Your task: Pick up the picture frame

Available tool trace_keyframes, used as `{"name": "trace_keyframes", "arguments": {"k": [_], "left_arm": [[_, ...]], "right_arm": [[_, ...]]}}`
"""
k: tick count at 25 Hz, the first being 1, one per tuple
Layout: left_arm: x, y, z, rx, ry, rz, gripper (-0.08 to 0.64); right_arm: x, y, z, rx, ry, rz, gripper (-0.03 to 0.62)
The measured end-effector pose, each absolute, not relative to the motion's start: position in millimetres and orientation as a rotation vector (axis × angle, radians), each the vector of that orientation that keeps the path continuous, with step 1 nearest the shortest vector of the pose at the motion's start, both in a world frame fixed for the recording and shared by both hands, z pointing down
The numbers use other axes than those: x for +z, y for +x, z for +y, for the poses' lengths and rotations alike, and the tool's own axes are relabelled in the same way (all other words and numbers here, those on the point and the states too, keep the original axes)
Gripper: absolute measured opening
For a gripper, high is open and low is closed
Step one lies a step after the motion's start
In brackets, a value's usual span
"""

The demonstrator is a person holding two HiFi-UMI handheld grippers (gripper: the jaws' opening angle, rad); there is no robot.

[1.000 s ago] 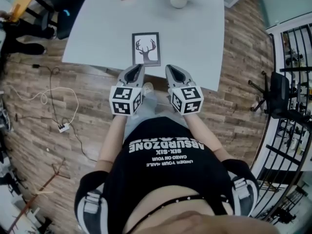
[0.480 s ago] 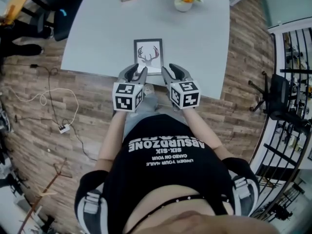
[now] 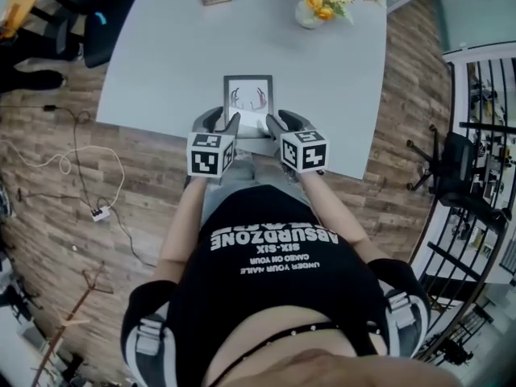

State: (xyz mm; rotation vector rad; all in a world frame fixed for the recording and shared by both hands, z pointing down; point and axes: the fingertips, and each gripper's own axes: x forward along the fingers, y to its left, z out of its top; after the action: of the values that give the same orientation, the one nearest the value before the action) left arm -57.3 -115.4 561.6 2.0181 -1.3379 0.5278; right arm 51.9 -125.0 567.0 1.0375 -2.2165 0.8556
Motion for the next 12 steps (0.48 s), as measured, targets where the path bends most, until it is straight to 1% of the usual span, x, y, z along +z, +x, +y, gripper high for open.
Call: {"name": "trace_keyframes", "arguments": {"k": [5, 12], "left_arm": [[583.0, -71.1, -124.7, 0.523, 1.963, -1.351, 0.156], [621.2, -72.9, -124.7, 0.589, 1.86, -1.269, 0.156]], "right_arm": [[592.8, 43.3, -132.5, 0.94, 0.96, -2.175, 0.153], [623.0, 43.8, -138.6, 1.002, 0.962, -2.081, 0.176]]}}
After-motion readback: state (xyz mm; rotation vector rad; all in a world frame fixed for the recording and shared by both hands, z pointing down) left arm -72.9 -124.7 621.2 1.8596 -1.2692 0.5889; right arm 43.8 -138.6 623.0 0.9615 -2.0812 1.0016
